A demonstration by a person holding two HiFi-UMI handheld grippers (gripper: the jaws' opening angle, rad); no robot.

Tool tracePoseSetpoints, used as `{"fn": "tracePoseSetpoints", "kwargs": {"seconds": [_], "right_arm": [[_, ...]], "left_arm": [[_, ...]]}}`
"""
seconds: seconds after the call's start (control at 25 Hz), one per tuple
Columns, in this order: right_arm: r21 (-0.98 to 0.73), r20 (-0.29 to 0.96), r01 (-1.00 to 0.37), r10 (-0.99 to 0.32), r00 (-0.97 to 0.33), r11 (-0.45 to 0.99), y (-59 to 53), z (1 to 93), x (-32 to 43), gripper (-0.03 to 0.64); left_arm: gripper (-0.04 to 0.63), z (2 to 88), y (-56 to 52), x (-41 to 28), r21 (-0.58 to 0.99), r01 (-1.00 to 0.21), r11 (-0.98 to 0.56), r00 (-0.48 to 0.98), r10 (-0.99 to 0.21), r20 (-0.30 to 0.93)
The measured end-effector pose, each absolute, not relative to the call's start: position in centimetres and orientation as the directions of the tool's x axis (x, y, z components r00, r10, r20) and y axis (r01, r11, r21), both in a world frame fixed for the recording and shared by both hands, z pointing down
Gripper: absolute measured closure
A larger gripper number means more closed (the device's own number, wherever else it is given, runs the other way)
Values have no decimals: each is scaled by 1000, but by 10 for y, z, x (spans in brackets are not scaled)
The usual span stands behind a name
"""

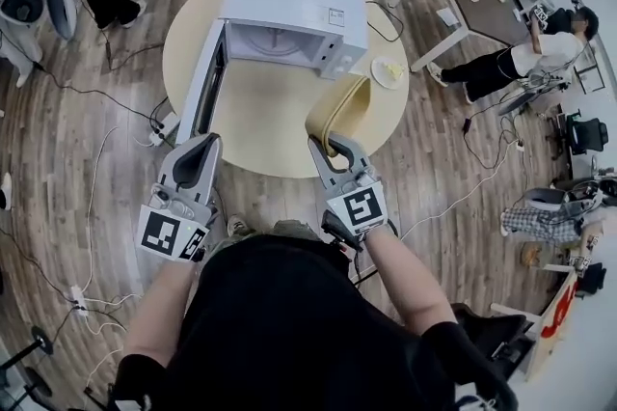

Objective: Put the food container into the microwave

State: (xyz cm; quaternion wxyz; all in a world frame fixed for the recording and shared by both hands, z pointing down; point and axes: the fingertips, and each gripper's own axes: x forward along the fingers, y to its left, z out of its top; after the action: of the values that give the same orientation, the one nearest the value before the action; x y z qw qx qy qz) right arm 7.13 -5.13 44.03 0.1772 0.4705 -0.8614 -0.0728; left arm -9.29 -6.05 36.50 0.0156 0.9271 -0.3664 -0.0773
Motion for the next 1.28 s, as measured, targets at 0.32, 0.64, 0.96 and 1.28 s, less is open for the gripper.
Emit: {"fn": "tracePoseSetpoints", "kwargs": {"seconds": [0.32, 0.64, 0.96, 1.28], "right_arm": [[388, 389, -650, -755, -528, 654, -92, 481, 43, 572], [382, 543, -429, -575, -612, 818, -138, 545, 22, 574], [357, 650, -270, -445, -616, 894, -167, 592, 19, 575], [334, 719, -199, -386, -578, 921, -199, 626, 31, 577]], "left_arm": [[577, 376, -83, -104, 98, -670, -736, 727, -677, -113], [577, 384, -111, -95, 104, -714, -692, 689, -721, -73], [577, 401, -139, -99, 130, -761, -636, 639, -769, -23], [577, 415, -156, -96, 158, -780, -605, 613, -790, 3]]}}
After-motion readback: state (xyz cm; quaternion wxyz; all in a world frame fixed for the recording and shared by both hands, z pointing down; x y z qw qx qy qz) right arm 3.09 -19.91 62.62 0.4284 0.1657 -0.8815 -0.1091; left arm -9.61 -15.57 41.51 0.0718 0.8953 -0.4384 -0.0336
